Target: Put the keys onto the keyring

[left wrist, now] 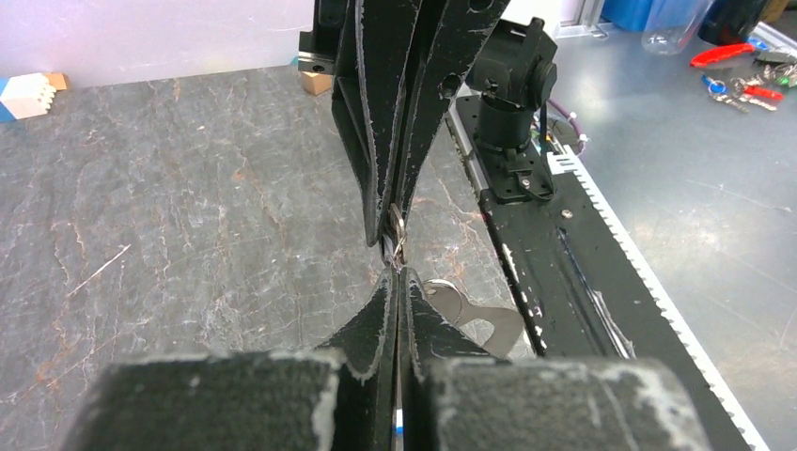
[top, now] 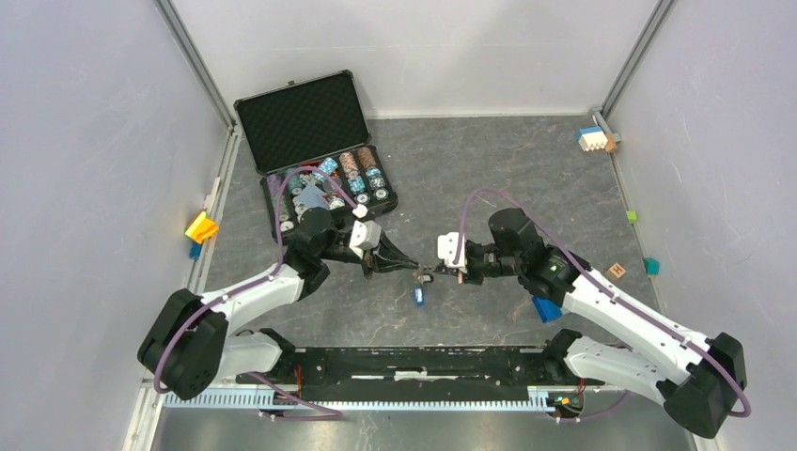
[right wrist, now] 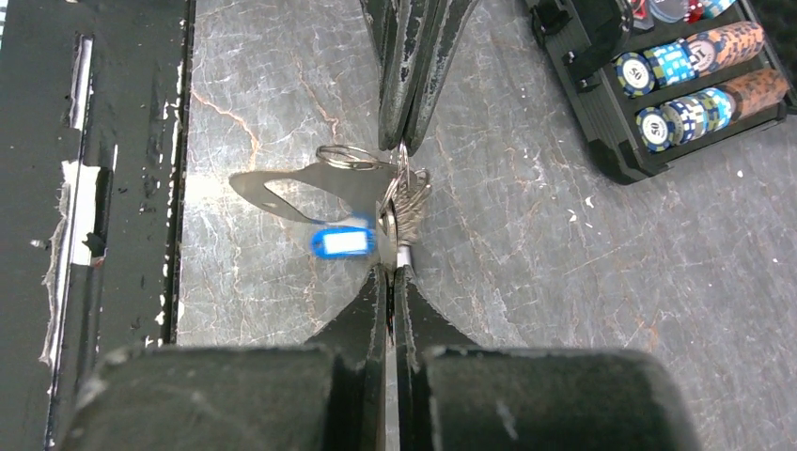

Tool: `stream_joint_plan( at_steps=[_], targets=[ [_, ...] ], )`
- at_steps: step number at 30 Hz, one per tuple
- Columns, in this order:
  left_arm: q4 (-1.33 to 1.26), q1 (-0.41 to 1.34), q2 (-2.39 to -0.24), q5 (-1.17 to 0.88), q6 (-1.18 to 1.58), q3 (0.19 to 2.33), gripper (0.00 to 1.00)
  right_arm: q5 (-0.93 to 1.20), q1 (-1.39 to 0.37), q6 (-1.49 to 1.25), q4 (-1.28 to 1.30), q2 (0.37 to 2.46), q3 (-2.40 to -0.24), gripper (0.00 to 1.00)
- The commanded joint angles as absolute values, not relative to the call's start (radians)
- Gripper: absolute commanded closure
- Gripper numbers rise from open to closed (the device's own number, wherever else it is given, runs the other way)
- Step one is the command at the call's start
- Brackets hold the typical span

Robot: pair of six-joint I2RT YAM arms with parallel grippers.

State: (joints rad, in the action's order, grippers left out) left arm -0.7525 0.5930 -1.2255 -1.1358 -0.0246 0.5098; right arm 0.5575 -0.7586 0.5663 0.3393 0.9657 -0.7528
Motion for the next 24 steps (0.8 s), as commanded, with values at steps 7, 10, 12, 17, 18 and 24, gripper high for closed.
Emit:
stream_joint_plan(
  at_steps=[7,10,12,17,18,24],
  targets=[
    [-0.539,0.598,-1.195,-1.146,-0.227,0.569,0.98,0.626,-0.755,0.550,0.333,1.023,-0.853,1.00],
    [-0.492,0.602,-1.198,-1.137,-0.262,0.581,0.98,0.633,-0.755,0.521,0.329,1.047,-0.874,1.00],
    [-0.451,0.604,-1.197,-1.132,-0.288,0.590,0.98,0.628,-0.754,0.501,0.331,1.069,-0.893,1.00],
    [-0.409,0.605,-1.191,-1.116,-0.314,0.599,0.98,0.612,-0.752,0.504,0.349,1.092,-0.918,1.00],
    [-0.400,0.605,-1.189,-1.107,-0.314,0.603,0.95,0.605,-0.749,0.505,0.349,1.090,-0.918,1.00],
    [-0.275,0.601,-1.175,-1.058,-0.365,0.653,0.69,0.552,-0.724,0.509,0.387,1.076,-0.962,1.00]
  ],
)
